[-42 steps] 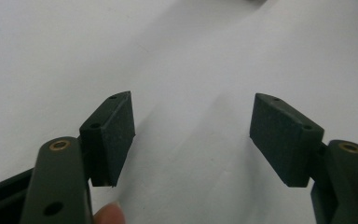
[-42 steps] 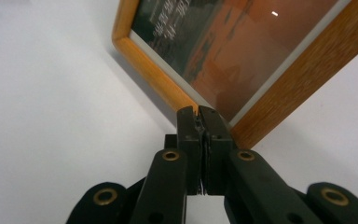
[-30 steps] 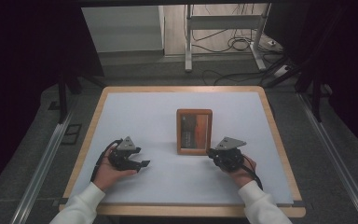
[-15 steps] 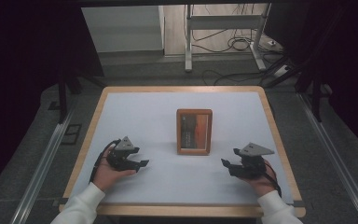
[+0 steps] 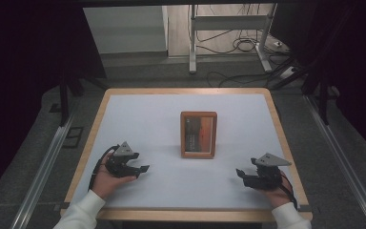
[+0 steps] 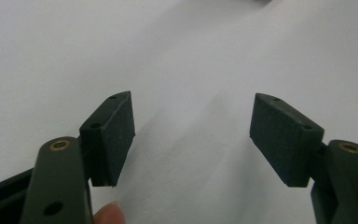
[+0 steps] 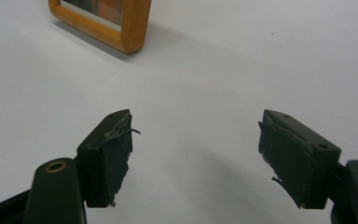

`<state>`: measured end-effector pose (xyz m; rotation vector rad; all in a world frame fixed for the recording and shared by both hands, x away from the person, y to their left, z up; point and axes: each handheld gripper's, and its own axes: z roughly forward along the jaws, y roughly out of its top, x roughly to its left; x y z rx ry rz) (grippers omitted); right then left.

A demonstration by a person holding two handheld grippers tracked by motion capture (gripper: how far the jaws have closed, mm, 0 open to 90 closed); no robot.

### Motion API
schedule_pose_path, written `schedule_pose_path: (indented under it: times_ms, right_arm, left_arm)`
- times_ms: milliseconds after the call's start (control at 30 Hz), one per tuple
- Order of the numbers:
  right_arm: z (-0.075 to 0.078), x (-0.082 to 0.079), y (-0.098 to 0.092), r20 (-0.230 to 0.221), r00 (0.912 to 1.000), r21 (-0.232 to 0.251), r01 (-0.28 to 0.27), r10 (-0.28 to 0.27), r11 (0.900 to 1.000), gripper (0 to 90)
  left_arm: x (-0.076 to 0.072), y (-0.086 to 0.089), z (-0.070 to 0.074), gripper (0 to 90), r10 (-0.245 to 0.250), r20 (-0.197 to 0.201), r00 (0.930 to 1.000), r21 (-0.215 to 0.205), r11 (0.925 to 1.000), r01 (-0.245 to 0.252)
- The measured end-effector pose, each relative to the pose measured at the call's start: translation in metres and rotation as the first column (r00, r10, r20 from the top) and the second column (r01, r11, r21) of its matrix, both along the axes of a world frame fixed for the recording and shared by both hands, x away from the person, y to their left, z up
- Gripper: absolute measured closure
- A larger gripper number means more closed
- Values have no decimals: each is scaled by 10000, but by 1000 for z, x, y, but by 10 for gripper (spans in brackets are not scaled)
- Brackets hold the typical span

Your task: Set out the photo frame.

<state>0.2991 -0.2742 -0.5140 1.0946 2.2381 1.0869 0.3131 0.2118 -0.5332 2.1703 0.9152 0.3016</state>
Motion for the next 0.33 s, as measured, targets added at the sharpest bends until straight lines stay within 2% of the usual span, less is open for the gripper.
schedule_pose_path:
  times_ms: [333]
  right_arm:
    - [2, 1, -1, 80, 9999, 75, 104, -105, 9999, 246]
  left_arm:
    - [1, -2, -1, 304, -54, -15, 10000, 71, 10000, 54]
